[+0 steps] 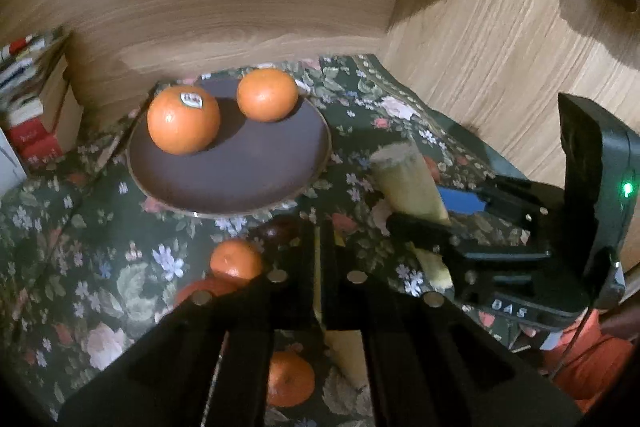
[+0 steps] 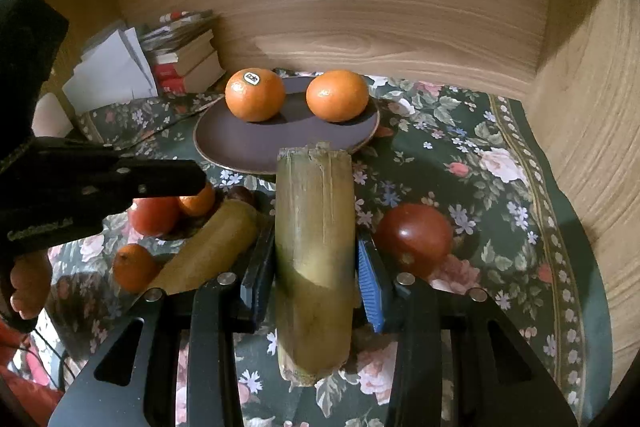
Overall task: Organize fruits
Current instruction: 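Lift both cylinders off the tablecloth with the left and right tools, then carry both cylinders toward the dark plate beside the oranges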
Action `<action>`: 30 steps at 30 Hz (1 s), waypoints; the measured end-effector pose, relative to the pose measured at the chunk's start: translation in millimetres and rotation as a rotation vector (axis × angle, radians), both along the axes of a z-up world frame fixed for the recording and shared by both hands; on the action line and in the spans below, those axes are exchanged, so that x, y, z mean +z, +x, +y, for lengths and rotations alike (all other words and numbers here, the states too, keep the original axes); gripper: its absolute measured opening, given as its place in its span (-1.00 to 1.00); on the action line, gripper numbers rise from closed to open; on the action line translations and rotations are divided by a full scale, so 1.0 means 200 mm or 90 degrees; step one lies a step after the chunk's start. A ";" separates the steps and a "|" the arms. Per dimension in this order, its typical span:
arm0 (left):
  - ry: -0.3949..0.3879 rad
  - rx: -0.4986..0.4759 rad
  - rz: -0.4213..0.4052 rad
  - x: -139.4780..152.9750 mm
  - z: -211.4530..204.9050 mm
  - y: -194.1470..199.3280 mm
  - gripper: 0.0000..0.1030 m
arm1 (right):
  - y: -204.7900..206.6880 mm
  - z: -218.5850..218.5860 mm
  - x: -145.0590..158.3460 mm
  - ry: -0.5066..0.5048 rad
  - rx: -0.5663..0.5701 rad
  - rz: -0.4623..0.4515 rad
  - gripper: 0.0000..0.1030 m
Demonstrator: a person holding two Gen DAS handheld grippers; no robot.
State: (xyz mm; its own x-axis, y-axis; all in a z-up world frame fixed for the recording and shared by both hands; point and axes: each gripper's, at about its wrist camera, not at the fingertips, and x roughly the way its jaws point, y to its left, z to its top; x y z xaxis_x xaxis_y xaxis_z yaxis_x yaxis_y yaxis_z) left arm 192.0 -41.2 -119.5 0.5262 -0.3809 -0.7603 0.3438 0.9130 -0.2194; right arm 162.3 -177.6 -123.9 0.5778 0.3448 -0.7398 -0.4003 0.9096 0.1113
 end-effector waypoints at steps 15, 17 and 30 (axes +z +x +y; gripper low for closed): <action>0.069 -0.020 0.052 -0.25 -0.17 -0.03 -0.24 | -0.03 -0.11 0.02 0.011 -0.025 -0.004 -0.32; 0.107 -0.025 0.017 -0.25 -0.21 -0.05 -0.27 | -0.02 -0.10 0.01 0.014 -0.024 -0.002 -0.32; 0.063 -0.016 -0.024 -0.03 -0.14 0.03 -0.34 | 0.01 -0.12 0.08 0.021 -0.029 -0.029 -0.32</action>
State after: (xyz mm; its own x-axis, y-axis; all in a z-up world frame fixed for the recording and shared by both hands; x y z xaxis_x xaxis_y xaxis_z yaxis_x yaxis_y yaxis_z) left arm 198.9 -70.2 -124.5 0.5460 -0.3182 -0.7750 0.3733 0.9206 -0.1149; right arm 163.6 -202.6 -108.6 0.6259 0.3404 -0.7017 -0.3633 0.9234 0.1239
